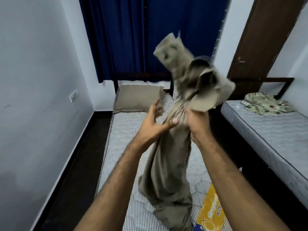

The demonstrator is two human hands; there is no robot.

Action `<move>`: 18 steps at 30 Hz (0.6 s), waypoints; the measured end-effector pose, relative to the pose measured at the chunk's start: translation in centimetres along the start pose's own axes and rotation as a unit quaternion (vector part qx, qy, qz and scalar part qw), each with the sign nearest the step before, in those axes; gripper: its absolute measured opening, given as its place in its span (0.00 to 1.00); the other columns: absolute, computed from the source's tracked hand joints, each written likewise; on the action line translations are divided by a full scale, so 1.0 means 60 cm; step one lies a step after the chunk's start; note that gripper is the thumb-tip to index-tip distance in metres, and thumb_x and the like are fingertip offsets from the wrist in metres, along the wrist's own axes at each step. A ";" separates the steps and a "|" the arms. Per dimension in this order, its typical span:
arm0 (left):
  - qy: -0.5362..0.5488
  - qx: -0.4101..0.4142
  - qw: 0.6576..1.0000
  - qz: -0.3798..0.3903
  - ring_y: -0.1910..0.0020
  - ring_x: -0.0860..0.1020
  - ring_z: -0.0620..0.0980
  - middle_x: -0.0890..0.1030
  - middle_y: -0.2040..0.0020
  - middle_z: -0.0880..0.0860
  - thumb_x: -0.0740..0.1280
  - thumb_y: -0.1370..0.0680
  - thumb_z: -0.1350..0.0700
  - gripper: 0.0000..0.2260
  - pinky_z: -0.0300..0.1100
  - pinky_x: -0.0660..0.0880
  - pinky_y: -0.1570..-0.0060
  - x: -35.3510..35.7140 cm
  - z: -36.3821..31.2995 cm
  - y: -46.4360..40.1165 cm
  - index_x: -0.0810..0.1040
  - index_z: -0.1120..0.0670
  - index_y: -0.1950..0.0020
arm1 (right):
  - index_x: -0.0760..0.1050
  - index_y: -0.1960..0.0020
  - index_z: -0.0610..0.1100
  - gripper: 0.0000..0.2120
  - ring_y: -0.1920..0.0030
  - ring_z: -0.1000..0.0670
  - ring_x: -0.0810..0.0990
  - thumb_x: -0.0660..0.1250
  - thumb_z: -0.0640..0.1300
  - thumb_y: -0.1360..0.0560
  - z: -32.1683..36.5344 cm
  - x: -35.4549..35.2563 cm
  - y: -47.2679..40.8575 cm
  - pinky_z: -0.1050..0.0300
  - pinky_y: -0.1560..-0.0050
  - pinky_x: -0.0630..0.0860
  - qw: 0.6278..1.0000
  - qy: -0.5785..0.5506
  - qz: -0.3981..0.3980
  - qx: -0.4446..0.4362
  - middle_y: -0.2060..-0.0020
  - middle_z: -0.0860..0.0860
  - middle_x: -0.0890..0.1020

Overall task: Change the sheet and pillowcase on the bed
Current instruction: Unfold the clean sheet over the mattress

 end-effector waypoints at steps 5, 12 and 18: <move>-0.003 -0.145 0.960 0.240 0.41 0.81 0.40 0.84 0.42 0.44 0.78 0.26 0.54 0.19 0.37 0.78 0.42 0.078 0.044 0.050 0.80 0.51 0.37 | 0.80 0.47 0.47 0.05 0.40 0.49 0.82 0.65 0.45 0.18 0.051 0.019 -0.059 0.53 0.34 0.75 0.998 -0.029 0.056 -0.006 0.45 0.49 0.85; 0.130 -0.157 0.977 0.062 0.39 0.81 0.49 0.83 0.38 0.53 0.70 0.22 0.64 0.19 0.46 0.76 0.35 0.115 0.108 0.022 0.75 0.58 0.30 | 0.67 0.26 0.48 0.34 0.32 0.58 0.75 0.65 0.67 0.25 -0.097 -0.049 -0.046 0.51 0.26 0.68 0.952 0.139 0.238 0.135 0.33 0.55 0.78; -0.100 -0.274 0.955 0.057 0.37 0.79 0.55 0.78 0.37 0.53 0.75 0.25 0.57 0.27 0.50 0.76 0.36 0.112 0.192 -0.008 0.70 0.55 0.28 | 0.73 0.32 0.47 0.20 0.38 0.57 0.80 0.65 0.53 0.21 -0.208 -0.095 -0.005 0.66 0.39 0.73 0.862 0.178 0.417 0.227 0.40 0.55 0.83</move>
Point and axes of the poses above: each hand's wrist, its own y-axis away from the middle knuckle, its own x-axis out of the palm, z = x × y, the point moved 1 cm from there along -y, towards the middle knuckle
